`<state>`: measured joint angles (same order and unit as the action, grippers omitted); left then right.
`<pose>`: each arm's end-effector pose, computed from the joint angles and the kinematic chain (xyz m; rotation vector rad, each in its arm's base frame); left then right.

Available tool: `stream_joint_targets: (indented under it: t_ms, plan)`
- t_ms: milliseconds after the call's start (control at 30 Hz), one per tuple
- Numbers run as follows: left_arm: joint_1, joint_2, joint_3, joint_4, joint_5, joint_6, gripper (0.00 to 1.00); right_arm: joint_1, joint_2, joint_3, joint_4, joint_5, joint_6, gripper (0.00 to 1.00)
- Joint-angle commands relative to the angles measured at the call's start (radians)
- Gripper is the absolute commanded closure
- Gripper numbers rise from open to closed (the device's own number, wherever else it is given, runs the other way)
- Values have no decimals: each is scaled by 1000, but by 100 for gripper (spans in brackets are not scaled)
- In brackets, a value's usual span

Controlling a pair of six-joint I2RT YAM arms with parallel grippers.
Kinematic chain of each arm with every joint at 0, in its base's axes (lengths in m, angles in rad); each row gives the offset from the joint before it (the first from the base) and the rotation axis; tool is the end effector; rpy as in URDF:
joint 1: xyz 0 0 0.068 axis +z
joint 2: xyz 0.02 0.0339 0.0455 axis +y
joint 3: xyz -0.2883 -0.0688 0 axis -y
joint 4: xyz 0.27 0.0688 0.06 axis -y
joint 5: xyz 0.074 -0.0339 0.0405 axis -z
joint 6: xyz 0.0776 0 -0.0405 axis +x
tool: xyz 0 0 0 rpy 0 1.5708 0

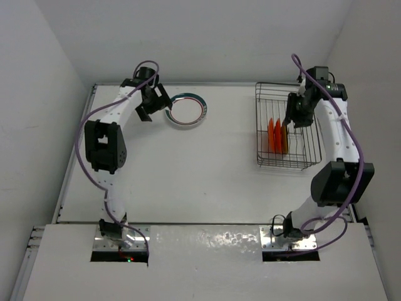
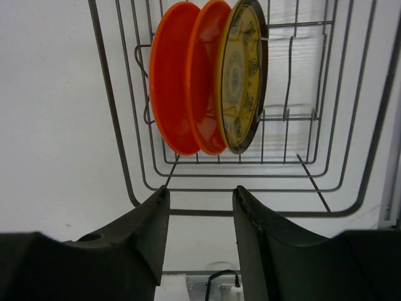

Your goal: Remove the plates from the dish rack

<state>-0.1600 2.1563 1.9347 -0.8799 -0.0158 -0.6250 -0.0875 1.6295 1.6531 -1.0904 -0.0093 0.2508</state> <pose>0.5180 -0.0823 0.2178 -0.6255 2.6194 -0.2266 0.3772 -0.0324 0.3349 0.4412 2.6021 0.0677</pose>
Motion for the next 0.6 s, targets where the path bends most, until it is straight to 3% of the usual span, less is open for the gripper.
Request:
stream_joint_targets:
  t_ms: [0, 233, 567]
  plan:
    - [-33, -200, -49, -22, 10, 100, 0, -15, 38, -9, 81, -73, -36, 57]
    - [-55, -456, -409, 65, 65, 169, 0, -17, 95, -44, 127, -29, -65, 63]
    - [-56, -526, -559, 91, 103, 191, 0, -21, 108, -122, 196, 31, -58, 73]
